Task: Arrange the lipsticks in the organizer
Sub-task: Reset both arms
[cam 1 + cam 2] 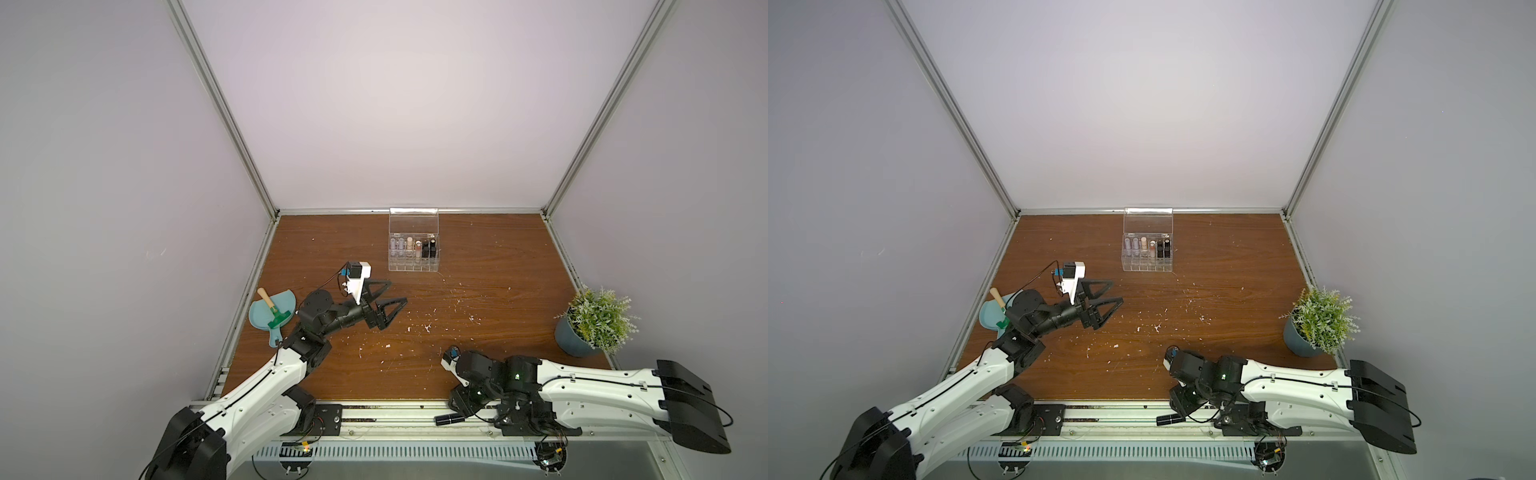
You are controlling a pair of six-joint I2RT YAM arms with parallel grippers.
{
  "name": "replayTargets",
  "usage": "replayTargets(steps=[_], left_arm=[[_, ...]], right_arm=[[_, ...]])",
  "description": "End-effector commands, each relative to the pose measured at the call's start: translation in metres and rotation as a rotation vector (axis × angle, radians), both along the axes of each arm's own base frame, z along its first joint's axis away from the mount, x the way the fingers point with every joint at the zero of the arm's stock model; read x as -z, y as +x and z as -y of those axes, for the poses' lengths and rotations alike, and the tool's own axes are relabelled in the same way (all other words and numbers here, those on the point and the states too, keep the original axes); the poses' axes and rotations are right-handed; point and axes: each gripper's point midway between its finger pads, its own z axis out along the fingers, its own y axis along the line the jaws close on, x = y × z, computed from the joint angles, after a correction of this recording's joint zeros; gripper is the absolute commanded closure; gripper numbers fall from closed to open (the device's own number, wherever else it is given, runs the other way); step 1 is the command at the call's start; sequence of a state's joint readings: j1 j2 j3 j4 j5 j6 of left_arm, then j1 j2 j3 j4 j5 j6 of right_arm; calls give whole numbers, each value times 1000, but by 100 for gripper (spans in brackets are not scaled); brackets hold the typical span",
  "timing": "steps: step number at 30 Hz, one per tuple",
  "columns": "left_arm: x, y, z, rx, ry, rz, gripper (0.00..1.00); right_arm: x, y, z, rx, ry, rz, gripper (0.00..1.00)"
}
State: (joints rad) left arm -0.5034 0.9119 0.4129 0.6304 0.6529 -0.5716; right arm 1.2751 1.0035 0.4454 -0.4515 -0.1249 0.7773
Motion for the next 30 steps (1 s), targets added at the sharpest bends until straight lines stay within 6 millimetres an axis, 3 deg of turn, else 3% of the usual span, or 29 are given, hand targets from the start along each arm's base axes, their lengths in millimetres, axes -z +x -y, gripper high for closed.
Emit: replayTargets(steps=[1,5,8,11,15,19,21,24,27,30], left_arm=[[0,1,-5,-18,10,23,1],[9,7,-7,-56,29,11,1],[22,24,-22,-190,65,3,1],[39,50,-55,-391,90,-29,1],[51,85,-124,-648,32,-85,1],[50,113,-189,-983,209,-5,2],[54,120,-211,-1107,335,68,2],[75,123,-241,-1259,525,141,1],[103,118,-263,-1333,585,138,1],[114,109,-280,-1363,533,152,1]], right_arm=[[-14,20,-9,75,54,87,48],[-28,55,-13,149,105,194,43],[-53,92,-11,219,131,315,37],[-92,142,-8,302,202,440,33],[-134,214,7,396,236,589,26],[-152,290,50,543,116,759,21],[-152,318,80,620,38,830,15],[-142,350,132,760,-3,838,8],[-131,366,173,746,-82,928,3],[-130,361,209,741,-246,1131,1]])
